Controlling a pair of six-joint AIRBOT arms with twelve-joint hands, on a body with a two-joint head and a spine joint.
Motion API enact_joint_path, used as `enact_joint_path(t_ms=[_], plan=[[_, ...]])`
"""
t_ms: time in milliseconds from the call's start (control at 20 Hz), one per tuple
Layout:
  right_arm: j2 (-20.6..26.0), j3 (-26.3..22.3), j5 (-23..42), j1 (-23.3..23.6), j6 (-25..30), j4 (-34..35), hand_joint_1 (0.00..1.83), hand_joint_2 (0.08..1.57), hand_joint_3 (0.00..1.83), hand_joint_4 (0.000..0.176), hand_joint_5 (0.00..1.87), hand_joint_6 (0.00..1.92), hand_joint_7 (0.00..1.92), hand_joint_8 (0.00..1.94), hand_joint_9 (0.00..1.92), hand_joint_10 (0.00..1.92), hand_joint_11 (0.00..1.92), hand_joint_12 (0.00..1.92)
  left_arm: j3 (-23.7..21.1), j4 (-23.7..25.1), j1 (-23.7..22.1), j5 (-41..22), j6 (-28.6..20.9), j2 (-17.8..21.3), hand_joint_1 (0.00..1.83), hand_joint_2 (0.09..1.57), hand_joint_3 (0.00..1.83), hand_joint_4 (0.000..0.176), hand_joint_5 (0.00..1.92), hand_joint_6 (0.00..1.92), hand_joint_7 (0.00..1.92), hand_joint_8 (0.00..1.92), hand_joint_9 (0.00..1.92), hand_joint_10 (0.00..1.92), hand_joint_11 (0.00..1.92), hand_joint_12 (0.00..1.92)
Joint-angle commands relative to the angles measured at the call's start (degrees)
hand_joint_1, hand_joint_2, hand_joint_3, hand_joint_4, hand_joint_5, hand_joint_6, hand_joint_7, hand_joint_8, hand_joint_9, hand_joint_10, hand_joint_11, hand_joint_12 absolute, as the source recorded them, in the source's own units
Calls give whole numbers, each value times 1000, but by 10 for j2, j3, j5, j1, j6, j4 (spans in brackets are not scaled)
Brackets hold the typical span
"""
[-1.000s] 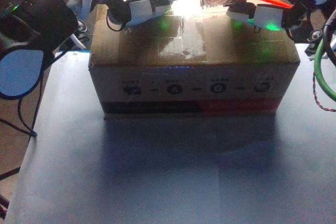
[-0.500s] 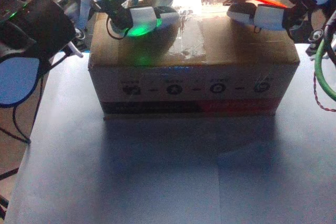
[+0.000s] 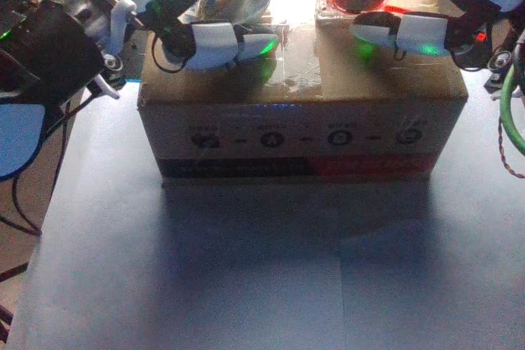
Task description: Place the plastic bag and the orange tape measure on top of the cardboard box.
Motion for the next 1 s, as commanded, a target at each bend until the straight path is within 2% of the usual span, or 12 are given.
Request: enact_joint_path(t_ms=[0, 50, 150, 200, 300, 350, 400, 450, 600, 750, 850, 950], plan=[[3, -1, -66, 3, 0, -9, 995, 880, 0, 0, 653, 385, 515, 1295, 614, 1569, 604, 1812, -3, 13, -4, 73, -2, 3, 982, 1050, 1, 0, 664, 16, 337, 575, 61, 1239, 0, 1915], [4, -2, -67, 3, 0, -10, 984, 869, 0, 0, 658, 387, 520, 1308, 617, 1587, 608, 1828, -4, 13, -3, 74, -2, 4, 977, 1049, 0, 0, 666, 13, 338, 526, 61, 1172, 0, 1867], [6, -5, -69, 3, 0, -10, 931, 854, 0, 0, 654, 403, 498, 1325, 579, 1583, 550, 1825, -5, 13, -3, 77, -3, 5, 993, 1057, 1, 0, 655, 6, 302, 568, 39, 1262, 0, 1915], [8, -7, -70, 3, 0, -10, 900, 843, 0, 0, 640, 403, 479, 1269, 548, 1542, 501, 1804, -7, 13, -3, 78, -3, 6, 941, 1058, 0, 0, 617, 0, 257, 550, 20, 1233, 0, 1893], [16, -14, -76, 3, 0, -10, 861, 827, 0, 0, 613, 378, 451, 1161, 507, 1493, 454, 1771, -12, 13, -3, 84, -3, 12, 955, 1050, 0, 0, 600, 0, 299, 345, 17, 1021, 0, 1722], [17, -17, -76, 3, 0, -11, 805, 829, 0, 0, 590, 309, 400, 1190, 406, 1581, 329, 1899, -14, 13, -3, 90, -3, 15, 971, 1038, 0, 0, 587, 4, 349, 164, 61, 832, 0, 1644], [18, -18, -76, 3, 0, -12, 806, 852, 3, 0, 578, 250, 342, 1168, 335, 1591, 285, 1920, -16, 13, -3, 95, -3, 18, 949, 1035, 0, 0, 569, 2, 388, 75, 101, 844, 0, 1749], [19, -19, -76, 3, 0, -14, 825, 866, 5, 0, 580, 240, 338, 1164, 357, 1569, 317, 1902, -19, 13, -4, 99, -3, 21, 979, 1026, 0, 0, 571, 3, 395, 49, 43, 817, 0, 1663], [28, -31, -87, 3, 0, -18, 824, 876, 1, 0, 598, 222, 376, 1132, 429, 1517, 406, 1836, -31, 13, -3, 112, -3, 32, 981, 1032, 0, 0, 558, 2, 408, 39, 0, 1175, 0, 1918], [35, -41, -95, 3, 0, -22, 840, 864, 0, 0, 583, 294, 363, 1268, 417, 1649, 423, 1921, -37, 13, -2, 118, -3, 37, 1012, 1046, 0, 0, 543, 6, 387, 33, 0, 1098, 0, 1854], [42, -49, -103, 3, 0, -23, 837, 873, 0, 0, 502, 497, 324, 1412, 391, 1751, 443, 1921, -41, 13, 1, 124, -3, 40, 994, 1046, 0, 0, 543, 6, 385, 35, 0, 1140, 0, 1897], [58, -68, -115, 3, 0, -25, 770, 878, 0, 0, 511, 441, 343, 1269, 339, 1594, 307, 1921, -50, 13, 6, 132, -3, 49, 993, 1037, 0, 0, 555, 11, 383, 40, 0, 1129, 0, 1921]])
